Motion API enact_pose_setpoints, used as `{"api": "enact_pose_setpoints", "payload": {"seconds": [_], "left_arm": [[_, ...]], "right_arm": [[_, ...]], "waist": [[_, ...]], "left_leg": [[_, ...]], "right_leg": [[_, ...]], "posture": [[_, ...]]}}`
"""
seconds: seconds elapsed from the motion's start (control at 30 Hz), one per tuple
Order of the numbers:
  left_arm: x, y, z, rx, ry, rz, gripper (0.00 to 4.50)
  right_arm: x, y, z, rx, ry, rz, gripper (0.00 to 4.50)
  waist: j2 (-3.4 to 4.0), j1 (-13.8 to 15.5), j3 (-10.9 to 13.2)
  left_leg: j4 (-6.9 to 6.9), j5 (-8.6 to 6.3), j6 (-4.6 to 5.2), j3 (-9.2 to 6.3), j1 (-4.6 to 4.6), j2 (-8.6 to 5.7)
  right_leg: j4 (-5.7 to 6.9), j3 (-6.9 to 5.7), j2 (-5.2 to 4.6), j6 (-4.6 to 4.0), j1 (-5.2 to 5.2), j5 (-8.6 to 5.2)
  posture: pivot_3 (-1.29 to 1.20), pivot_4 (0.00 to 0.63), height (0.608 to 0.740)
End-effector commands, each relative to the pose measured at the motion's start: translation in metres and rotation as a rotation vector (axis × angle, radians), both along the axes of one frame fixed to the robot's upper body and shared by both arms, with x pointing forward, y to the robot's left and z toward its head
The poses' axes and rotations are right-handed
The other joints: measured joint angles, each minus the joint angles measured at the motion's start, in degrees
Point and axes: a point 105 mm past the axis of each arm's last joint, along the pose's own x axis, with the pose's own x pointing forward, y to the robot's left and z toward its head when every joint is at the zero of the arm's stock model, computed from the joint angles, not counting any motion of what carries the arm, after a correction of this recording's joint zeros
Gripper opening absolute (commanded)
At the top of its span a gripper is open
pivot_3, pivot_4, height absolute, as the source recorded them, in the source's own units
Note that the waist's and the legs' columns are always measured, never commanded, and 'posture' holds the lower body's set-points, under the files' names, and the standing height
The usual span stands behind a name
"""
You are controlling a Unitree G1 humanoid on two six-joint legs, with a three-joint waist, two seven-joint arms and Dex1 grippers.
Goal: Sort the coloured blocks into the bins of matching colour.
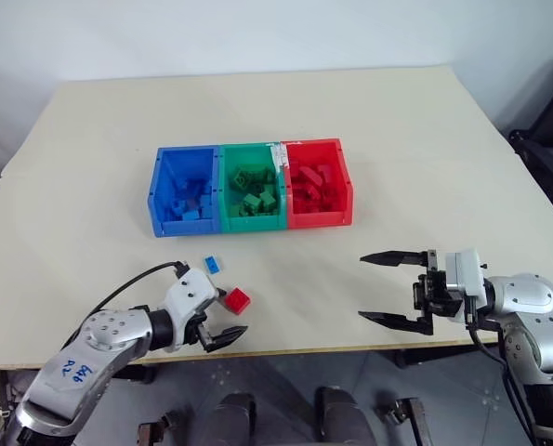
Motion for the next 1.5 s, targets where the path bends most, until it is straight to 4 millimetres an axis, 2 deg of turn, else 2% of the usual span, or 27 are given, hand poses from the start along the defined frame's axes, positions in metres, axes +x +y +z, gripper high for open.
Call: {"api": "enact_pose_setpoints", "payload": {"seconds": [0.03, 0.07, 0.17, 0.43, 0.53, 0.77, 0.93, 1.0, 1.07, 1.2, 1.27, 1.37, 1.5], "left_arm": [[0.003, 0.002, -0.005, 0.03, 0.012, 0.027, 4.5], [0.003, 0.002, -0.005, 0.027, 0.015, 0.023, 4.5], [0.004, 0.003, -0.007, 0.036, 0.016, 0.03, 3.92], [0.016, 0.003, -0.001, 0.013, -0.05, 0.039, 1.42], [0.025, -0.002, 0.014, -0.051, -0.127, 0.028, 1.42], [0.043, -0.038, 0.067, -0.223, -0.277, -0.167, 1.42], [0.074, -0.06, 0.085, -0.228, -0.351, -0.216, 1.42], [0.114, -0.081, 0.099, -0.244, -0.433, -0.17, 1.42], [0.14, -0.1, 0.11, -0.257, -0.487, -0.145, 1.42], [0.163, -0.125, 0.118, -0.264, -0.533, -0.168, 1.42], [0.173, -0.132, 0.12, -0.271, -0.543, -0.147, 1.42], [0.177, -0.14, 0.122, -0.285, -0.545, -0.174, 1.42], [0.179, -0.142, 0.122, -0.273, -0.545, -0.183, 2.7]], "right_arm": [[-0.005, 0.002, 0.011, 0.018, -0.03, 0.005, 4.44], [-0.005, 0.003, 0.011, 0.019, -0.029, 0.004, 4.44], [-0.005, 0.002, 0.011, 0.019, -0.031, -0.004, 4.5], [-0.004, 0.001, 0.011, 0.032, -0.033, -0.02, 4.5], [-0.005, 0.0, 0.01, 0.035, -0.03, -0.038, 4.5], [-0.003, -0.009, 0.018, 0.134, -0.03, -0.199, 4.5], [0.006, -0.017, 0.03, 0.267, -0.063, -0.387, 4.5], [0.008, -0.027, 0.031, 0.328, -0.086, -0.518, 4.5], [0.009, -0.033, 0.031, 0.366, -0.1, -0.611, 4.5], [0.006, -0.034, 0.034, 0.402, -0.123, -0.699, 4.5], [0.004, -0.033, 0.036, 0.418, -0.129, -0.726, 4.5], [0.0, -0.03, 0.036, 0.419, -0.131, -0.738, 4.5], [-0.003, -0.026, 0.034, 0.415, -0.121, -0.74, 4.5]], "waist": [[0.0, 0.38, 0.0], [0.0, 0.53, 0.0], [0.0, 0.84, 0.0], [0.01, 0.91, -0.01], [0.0, 1.22, 0.0], [-0.04, 1.11, 0.0], [-0.04, 1.03, 0.0], [-0.06, 1.14, 0.0], [-0.16, 1.83, 0.05], [-0.19, 1.64, 0.05], [-0.21, 0.96, 0.06], [-0.21, 0.6, 0.06], [-0.22, 0.69, 0.07]], "left_leg": [[0.02, 0.0, 0.0, 0.0, 0.0, -0.01], [0.04, 0.0, -0.01, 0.0, 0.01, -0.02], [0.03, 0.01, -0.01, 0.05, 0.03, -0.01], [0.01, 0.0, 0.0, 0.09, 0.03, -0.03], [0.03, 0.0, 0.0, 0.09, 0.02, -0.04], [0.08, 0.01, 0.02, 0.05, -0.03, -0.28], [0.09, 0.02, 0.01, 0.09, -0.02, -0.33], [0.09, 0.02, 0.02, 0.11, -0.02, -0.34], [0.25, 0.08, 0.01, 0.24, -0.15, -0.45], [0.23, 0.09, 0.13, 0.43, -0.22, -0.58], [0.15, 0.06, 0.2, 0.56, -0.18, -0.58], [0.04, 0.06, 0.21, 0.63, -0.19, -0.56], [0.06, 0.08, 0.23, 0.64, -0.19, -0.56]], "right_leg": [[0.0, 0.0, 0.01, 0.0, 0.01, 0.0], [0.0, 0.0, 0.01, 0.0, 0.02, 0.0], [-0.01, 0.04, 0.01, 0.0, 0.01, 0.0], [-0.02, 0.05, 0.01, 0.0, 0.0, 0.01], [-0.02, 0.05, -0.01, 0.02, 0.02, 0.01], [-0.02, 0.03, -0.02, 0.07, 0.0, 0.05], [0.0, 0.05, -0.02, 0.11, 0.0, 0.07], [0.0, 0.05, -0.01, 0.11, -0.01, 0.07], [0.03, -0.13, -0.01, 0.15, 0.03, 0.09], [-0.06, 0.01, -0.14, 0.31, -0.02, 0.18], [-0.04, 0.11, -0.16, 0.35, -0.05, 0.2], [0.01, 0.14, -0.14, 0.36, -0.14, 0.2], [0.02, 0.15, -0.13, 0.37, -0.15, 0.2]], "posture": [[0.0, 0.15, 0.74], [0.0, 0.15, 0.74], [0.0, 0.15, 0.74], [0.0, 0.15, 0.74], [0.0, 0.15, 0.74], [0.0, 0.15, 0.74], [0.0, 0.15, 0.74], [0.0, 0.15, 0.74], [0.0, 0.15, 0.74], [0.0, 0.15, 0.74], [0.0, 0.15, 0.74], [0.0, 0.15, 0.74], [0.0, 0.15, 0.74]]}}
